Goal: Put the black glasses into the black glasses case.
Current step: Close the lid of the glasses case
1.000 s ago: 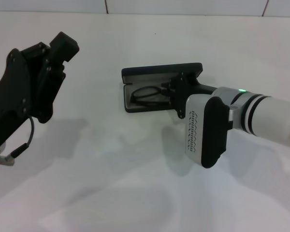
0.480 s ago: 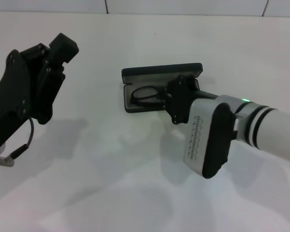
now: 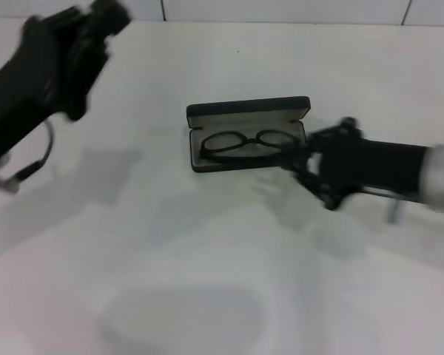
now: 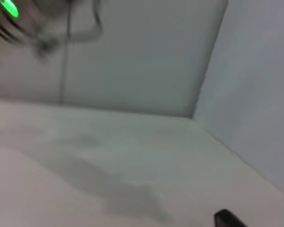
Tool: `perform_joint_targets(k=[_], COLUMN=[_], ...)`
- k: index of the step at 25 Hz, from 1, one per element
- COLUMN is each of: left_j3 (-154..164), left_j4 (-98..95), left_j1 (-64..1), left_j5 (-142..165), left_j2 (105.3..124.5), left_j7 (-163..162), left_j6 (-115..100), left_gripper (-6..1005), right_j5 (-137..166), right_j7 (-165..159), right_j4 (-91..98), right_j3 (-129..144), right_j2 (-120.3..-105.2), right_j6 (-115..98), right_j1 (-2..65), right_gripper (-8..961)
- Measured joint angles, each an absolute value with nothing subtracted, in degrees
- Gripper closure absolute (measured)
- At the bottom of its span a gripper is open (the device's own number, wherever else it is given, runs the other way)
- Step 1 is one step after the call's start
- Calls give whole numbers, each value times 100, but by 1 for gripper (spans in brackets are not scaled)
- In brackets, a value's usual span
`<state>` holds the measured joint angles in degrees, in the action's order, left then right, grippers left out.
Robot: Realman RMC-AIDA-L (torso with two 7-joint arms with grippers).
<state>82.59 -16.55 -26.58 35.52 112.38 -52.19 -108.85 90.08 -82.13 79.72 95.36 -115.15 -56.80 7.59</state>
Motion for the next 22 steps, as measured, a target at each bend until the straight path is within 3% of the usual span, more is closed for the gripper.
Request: perform_joint_targets(k=[6,10,16,19,22], left_j3=[8243,8242,8237,8237,8235], left_j4=[-1691,-1953,-2655,-2899,-2935], left_j1=[-3681,-4200,-4341,-4350,-4377], left_j5=[4407,5272,6392,6983,7281], left_j2=[10970,10906,11139,11391,11494], left_j7=[-5977,-6738,-7330,-7370,-7419], left_j6=[-9595,-8504,-7161,-6359,-5997], left_gripper=[967,933,923,862,822], right_j5=[8701,8722,8677,8664,8623], right_j7=[-8080,-7951,-7824,-7816,-7769], right_j4=[7138,6441,5944,5839,5760], right_j3=[7746,6828,6314,6268,6252], right_j2=[-11508,-11507,-11513,-11515,-11514], right_j6=[-7742,-8364,-8771,-8842,-8879], right_j1=[654,661,626,612,611], right_gripper=[836,835,834,833,832])
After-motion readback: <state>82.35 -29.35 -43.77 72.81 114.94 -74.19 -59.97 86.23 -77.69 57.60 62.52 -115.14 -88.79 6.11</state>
